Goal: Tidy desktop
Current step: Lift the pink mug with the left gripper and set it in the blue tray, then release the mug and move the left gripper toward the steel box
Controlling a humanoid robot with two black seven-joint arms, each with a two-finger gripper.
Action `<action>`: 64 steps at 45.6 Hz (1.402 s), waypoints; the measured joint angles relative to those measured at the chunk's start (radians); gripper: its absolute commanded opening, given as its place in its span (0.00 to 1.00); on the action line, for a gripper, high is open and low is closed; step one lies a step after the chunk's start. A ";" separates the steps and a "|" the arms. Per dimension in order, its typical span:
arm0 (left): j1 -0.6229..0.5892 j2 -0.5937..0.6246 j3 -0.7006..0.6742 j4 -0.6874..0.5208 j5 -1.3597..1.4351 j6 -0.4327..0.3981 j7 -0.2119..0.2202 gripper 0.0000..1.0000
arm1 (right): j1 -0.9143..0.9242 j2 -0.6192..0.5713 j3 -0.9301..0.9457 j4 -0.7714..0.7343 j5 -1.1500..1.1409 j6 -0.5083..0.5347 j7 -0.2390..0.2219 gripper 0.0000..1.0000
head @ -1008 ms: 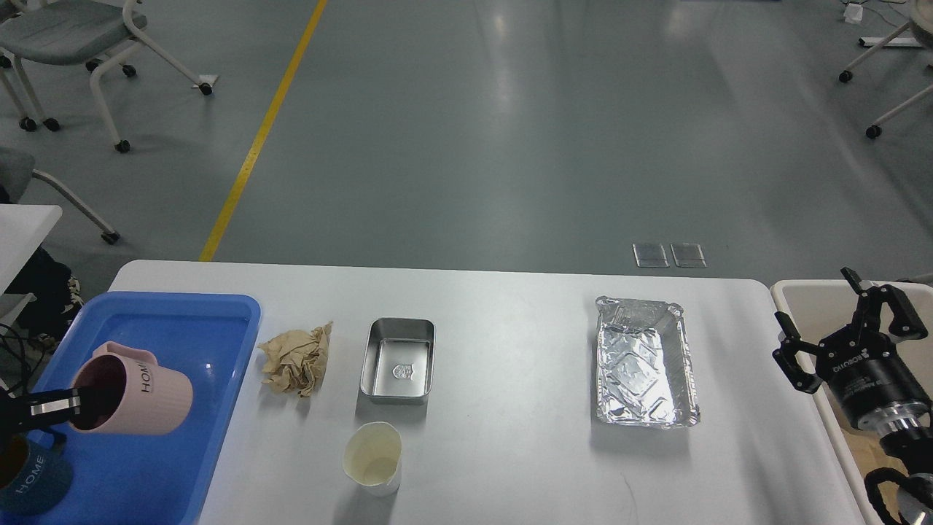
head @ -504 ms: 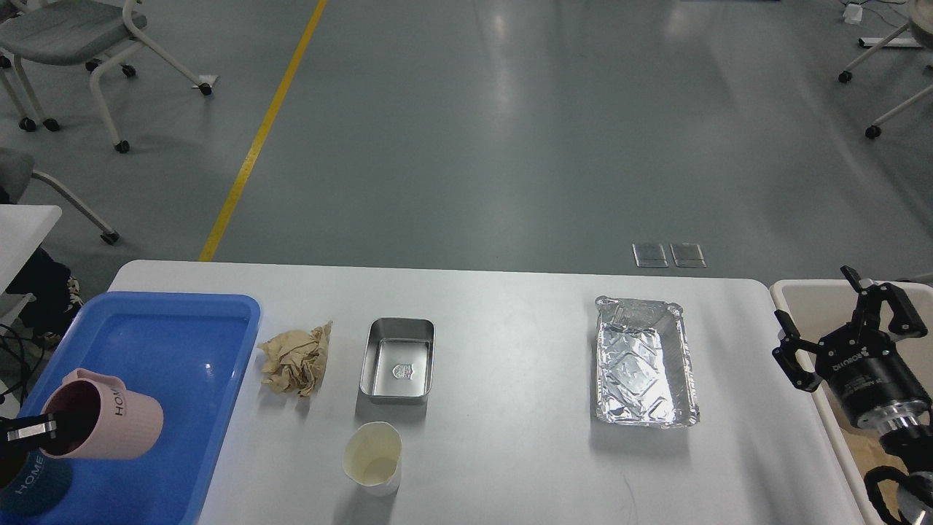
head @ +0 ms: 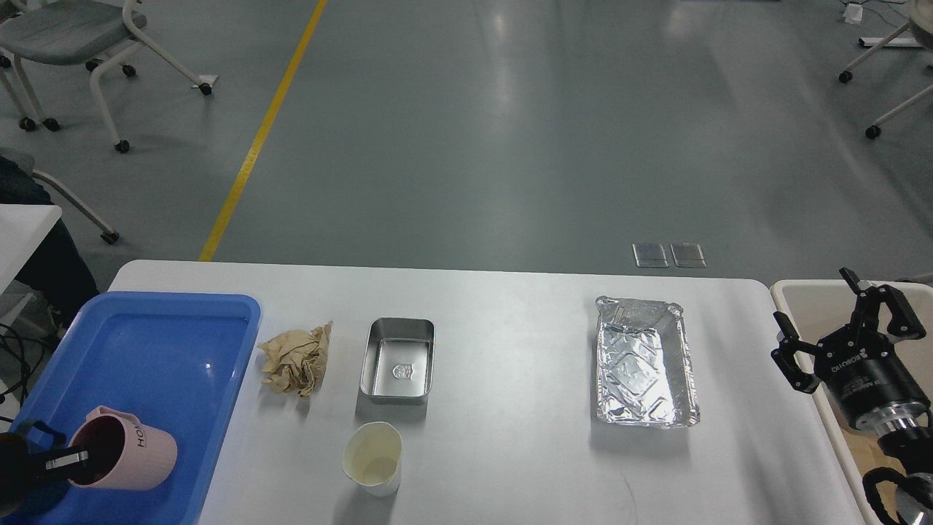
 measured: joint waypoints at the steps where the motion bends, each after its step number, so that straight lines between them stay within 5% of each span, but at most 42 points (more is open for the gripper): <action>1: 0.003 -0.003 0.000 0.003 0.002 0.001 0.000 0.00 | 0.000 0.000 0.000 0.000 0.000 0.000 0.000 1.00; 9: 0.013 -0.036 0.000 0.038 0.010 0.014 -0.001 0.03 | 0.000 0.000 0.002 -0.001 0.000 0.000 0.000 1.00; 11: 0.015 -0.045 0.000 0.039 0.011 0.015 -0.001 0.13 | 0.000 0.001 0.002 -0.001 0.000 0.000 0.000 1.00; 16: 0.024 -0.054 0.000 0.041 0.012 0.017 0.006 0.55 | -0.001 0.001 0.002 -0.001 0.000 0.000 0.000 1.00; 25: 0.028 -0.056 -0.001 0.038 0.000 0.018 0.012 0.79 | -0.001 0.003 0.002 -0.001 0.000 0.000 0.000 1.00; 44: 0.013 0.046 -0.024 -0.109 -0.002 0.003 -0.020 0.84 | 0.000 0.005 0.002 -0.001 0.000 0.000 0.000 1.00; 52: 0.009 0.158 -0.140 -0.232 -0.006 0.004 -0.078 0.84 | 0.001 0.006 0.001 -0.001 0.000 0.000 0.000 1.00; 64: 0.009 0.251 -0.308 -0.303 -0.059 0.058 -0.095 0.84 | 0.001 0.008 0.000 -0.001 0.000 0.000 0.000 1.00</action>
